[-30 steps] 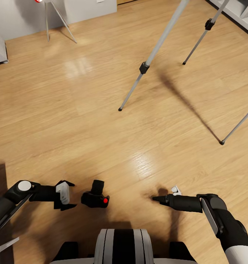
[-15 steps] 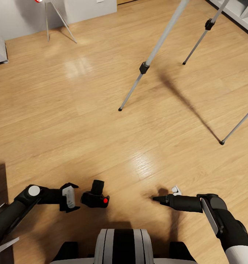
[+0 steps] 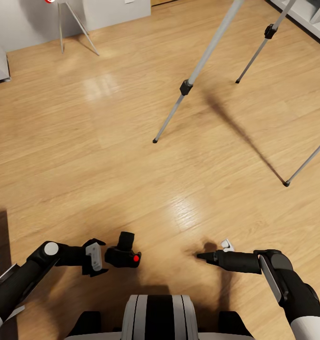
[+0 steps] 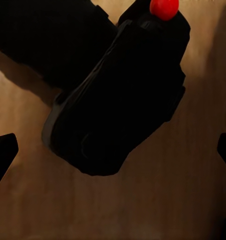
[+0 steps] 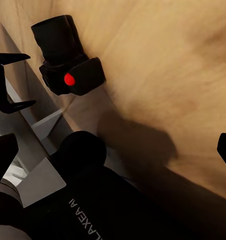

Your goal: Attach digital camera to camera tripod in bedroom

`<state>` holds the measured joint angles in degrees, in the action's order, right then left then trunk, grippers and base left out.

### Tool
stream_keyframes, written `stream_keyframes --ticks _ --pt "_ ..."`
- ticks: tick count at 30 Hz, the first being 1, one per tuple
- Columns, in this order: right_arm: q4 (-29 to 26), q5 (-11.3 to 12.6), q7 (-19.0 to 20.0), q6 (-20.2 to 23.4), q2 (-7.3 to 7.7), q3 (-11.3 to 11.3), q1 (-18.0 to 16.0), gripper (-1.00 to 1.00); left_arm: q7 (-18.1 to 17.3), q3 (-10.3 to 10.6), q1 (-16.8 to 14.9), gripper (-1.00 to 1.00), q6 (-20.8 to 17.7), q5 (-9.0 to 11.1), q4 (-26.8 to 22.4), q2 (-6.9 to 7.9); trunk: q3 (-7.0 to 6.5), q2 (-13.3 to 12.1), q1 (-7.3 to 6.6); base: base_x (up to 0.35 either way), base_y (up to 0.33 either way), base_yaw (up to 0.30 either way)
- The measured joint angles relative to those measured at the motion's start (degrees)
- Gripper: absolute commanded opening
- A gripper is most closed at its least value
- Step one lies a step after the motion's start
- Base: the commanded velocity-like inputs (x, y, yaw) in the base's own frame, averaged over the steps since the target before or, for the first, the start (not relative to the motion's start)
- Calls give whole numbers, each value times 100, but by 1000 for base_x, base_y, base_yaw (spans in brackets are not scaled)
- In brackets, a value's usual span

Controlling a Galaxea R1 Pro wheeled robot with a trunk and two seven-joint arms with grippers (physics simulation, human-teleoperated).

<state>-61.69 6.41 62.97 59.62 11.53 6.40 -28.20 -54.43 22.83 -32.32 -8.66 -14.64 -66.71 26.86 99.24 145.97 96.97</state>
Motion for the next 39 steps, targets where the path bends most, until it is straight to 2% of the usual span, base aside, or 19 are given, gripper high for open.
stream_keyframes --ticks 6,11,15,20,24,39 --pt "0 0 -5 0 -2 0 0 100 1 -4 0 100 2 -5 8 -38 0 0 0 0 0 0" --pt "0 0 -7 0 -2 0 0 100 1 -5 0 100 2 -49 9 -142 0 0 0 0 0 0" --pt "0 0 -3 0 -2 0 0 100 1 -7 0 100 2 -217 15 -247 0 0 0 0 0 0" --pt "0 6 -1 0 -1 0 0 100 2 -24 0 100 3 -532 30 -424 0 0 0 0 0 0" --pt "0 8 -1 0 2 0 0 100 2 -36 0 100 3 -640 34 -509 0 0 0 0 0 0" --pt "0 12 6 0 6 0 0 100 8 -55 0 100 3 -721 36 -573 0 0 0 0 0 0"
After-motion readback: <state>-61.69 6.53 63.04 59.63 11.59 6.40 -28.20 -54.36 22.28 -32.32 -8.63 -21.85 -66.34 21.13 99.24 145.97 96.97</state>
